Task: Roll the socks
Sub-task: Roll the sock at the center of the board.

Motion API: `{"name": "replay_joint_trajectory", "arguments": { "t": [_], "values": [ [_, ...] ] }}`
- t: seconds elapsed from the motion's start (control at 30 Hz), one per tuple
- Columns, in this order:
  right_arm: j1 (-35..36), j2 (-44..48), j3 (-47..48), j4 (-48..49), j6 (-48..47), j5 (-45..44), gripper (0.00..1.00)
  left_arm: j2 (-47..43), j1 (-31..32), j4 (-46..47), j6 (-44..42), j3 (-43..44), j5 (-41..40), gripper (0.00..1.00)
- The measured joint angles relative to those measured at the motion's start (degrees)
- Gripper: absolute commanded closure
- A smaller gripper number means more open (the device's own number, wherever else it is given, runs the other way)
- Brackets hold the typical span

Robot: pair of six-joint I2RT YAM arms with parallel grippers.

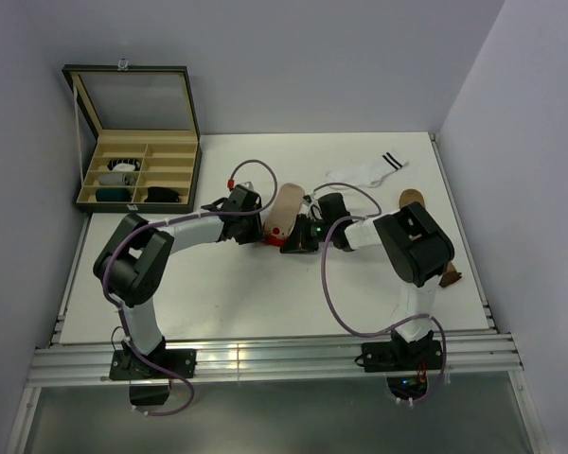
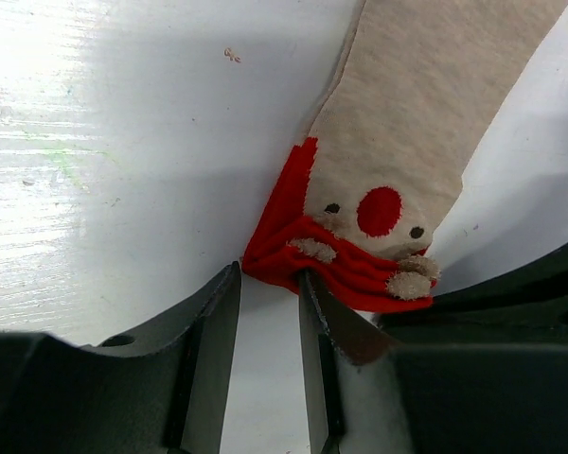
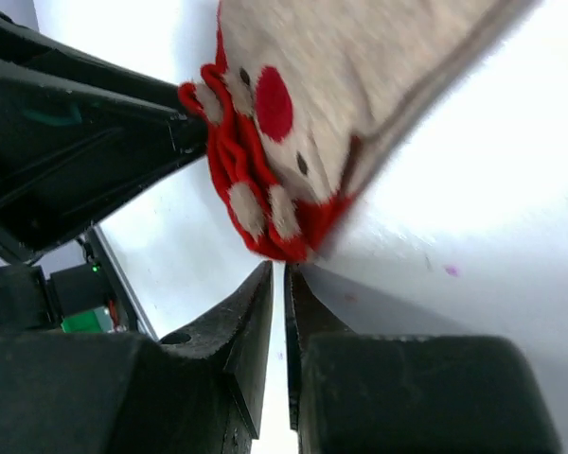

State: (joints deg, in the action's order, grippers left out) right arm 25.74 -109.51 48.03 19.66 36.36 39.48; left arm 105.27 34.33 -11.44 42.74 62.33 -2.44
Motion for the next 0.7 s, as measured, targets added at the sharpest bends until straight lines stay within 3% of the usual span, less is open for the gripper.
{"name": "replay_joint_trajectory", "arguments": {
  "t": [0.2, 0.37, 0.7],
  "values": [
    [0.76, 6.95, -0.79, -5.64, -5.77, -4.94, 0.75, 0.26, 0.00, -0.46, -0.07, 0.50, -0.04, 0.63],
    [3.78, 13.66, -0.74, -7.08, -10.54, -10.29, 0.62, 0.37, 0.02, -0.68, -0.09, 0.74, -0.42, 0.63],
    [4.55, 10.54, 0.81, -7.32, -15.04, -16.37, 0.61, 0.50, 0.02, -1.09, -0.09, 1.07, -0.44, 0.63]
  ]
}}
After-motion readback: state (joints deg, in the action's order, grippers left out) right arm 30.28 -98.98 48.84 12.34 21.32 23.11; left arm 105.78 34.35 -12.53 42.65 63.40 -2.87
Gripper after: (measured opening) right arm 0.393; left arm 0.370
